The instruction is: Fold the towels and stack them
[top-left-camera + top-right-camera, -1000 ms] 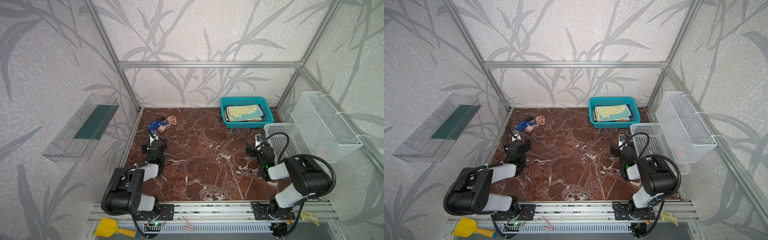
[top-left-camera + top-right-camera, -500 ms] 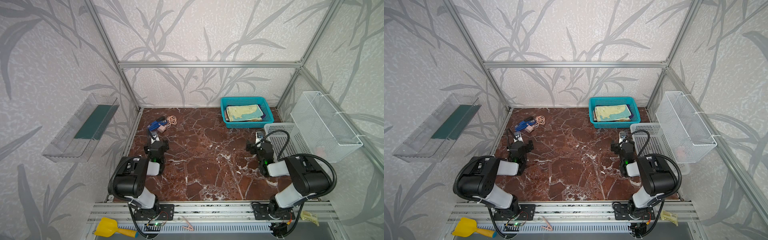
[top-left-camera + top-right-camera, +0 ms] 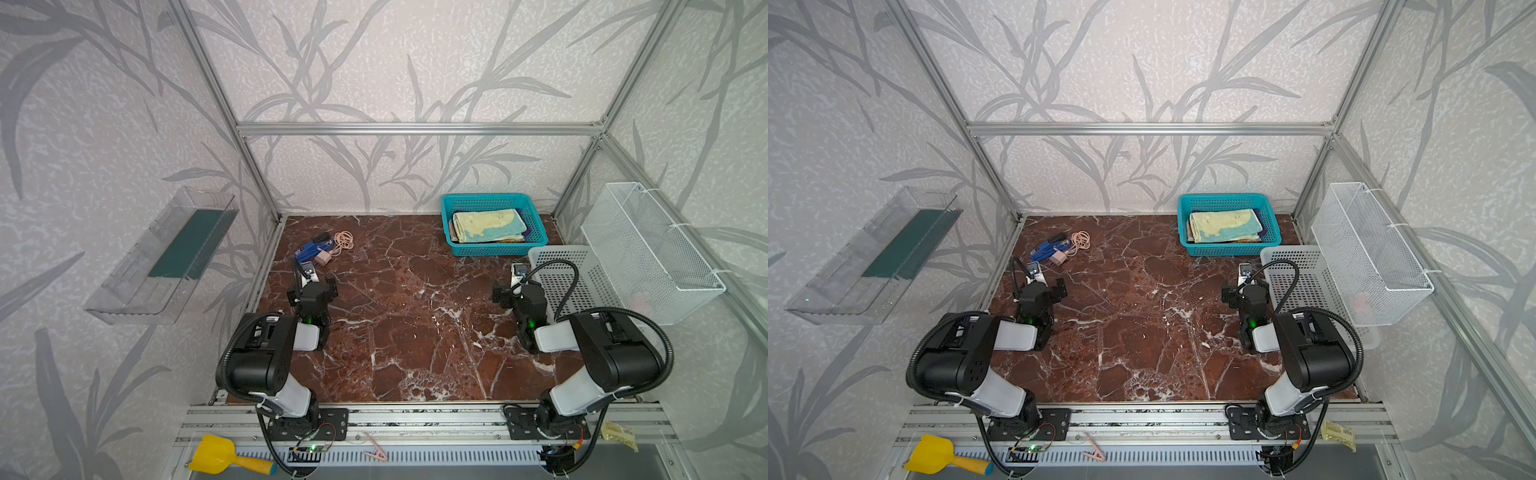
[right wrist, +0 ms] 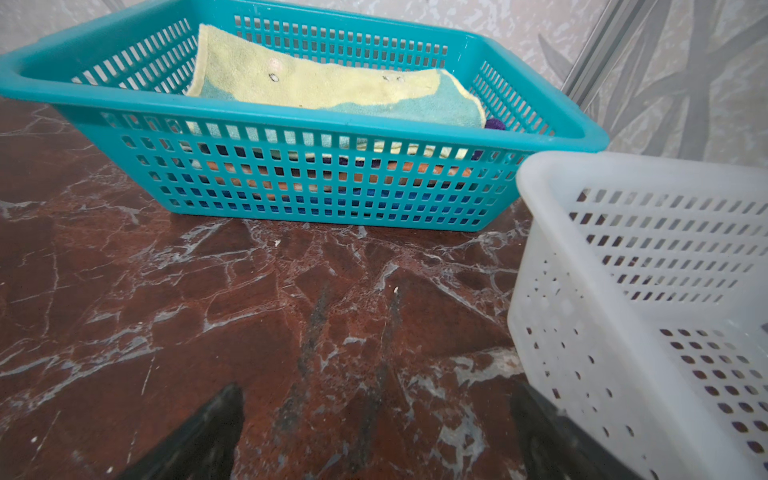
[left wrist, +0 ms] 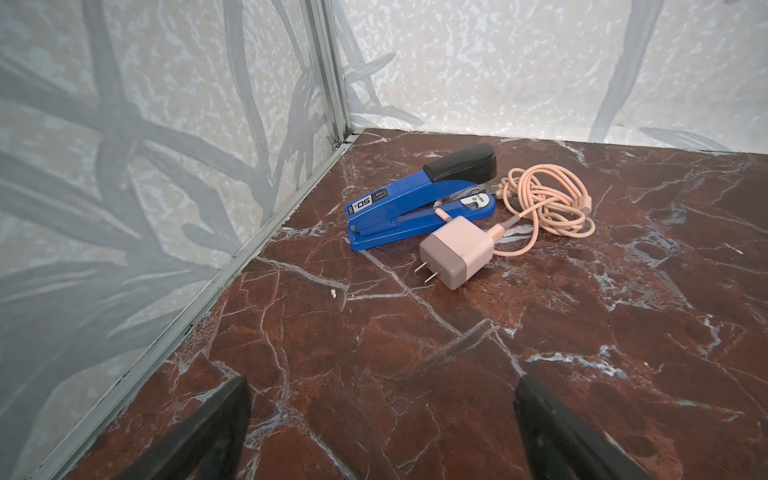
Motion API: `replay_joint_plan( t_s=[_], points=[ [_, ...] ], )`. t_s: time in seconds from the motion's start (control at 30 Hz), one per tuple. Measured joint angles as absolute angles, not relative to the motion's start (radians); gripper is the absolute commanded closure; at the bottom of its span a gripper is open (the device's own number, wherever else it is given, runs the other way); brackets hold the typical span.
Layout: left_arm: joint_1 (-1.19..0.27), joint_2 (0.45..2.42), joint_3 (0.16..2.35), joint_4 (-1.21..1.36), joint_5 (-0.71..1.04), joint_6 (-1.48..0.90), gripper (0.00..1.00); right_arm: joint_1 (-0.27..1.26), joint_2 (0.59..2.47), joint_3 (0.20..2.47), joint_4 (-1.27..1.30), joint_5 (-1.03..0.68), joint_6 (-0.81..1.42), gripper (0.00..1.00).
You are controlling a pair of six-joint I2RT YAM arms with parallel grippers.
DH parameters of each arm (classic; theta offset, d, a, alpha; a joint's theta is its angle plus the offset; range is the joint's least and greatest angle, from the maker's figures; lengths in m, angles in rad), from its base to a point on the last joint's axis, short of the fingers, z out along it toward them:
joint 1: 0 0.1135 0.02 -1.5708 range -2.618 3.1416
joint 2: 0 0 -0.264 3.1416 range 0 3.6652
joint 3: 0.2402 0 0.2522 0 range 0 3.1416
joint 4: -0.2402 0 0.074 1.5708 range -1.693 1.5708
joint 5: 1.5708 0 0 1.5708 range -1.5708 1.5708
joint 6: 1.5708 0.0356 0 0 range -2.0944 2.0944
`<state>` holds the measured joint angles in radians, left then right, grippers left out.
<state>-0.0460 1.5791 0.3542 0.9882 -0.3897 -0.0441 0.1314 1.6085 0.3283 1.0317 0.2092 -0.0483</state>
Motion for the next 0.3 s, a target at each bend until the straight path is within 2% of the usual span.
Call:
replay_joint_plan(
  t_s=[0.3],
  points=[
    [-0.046, 1.579, 0.354, 0.989, -0.389, -0.044, 0.01, 0.131, 1.608, 0.328, 1.025, 0.209, -0.048, 0.01]
  ],
)
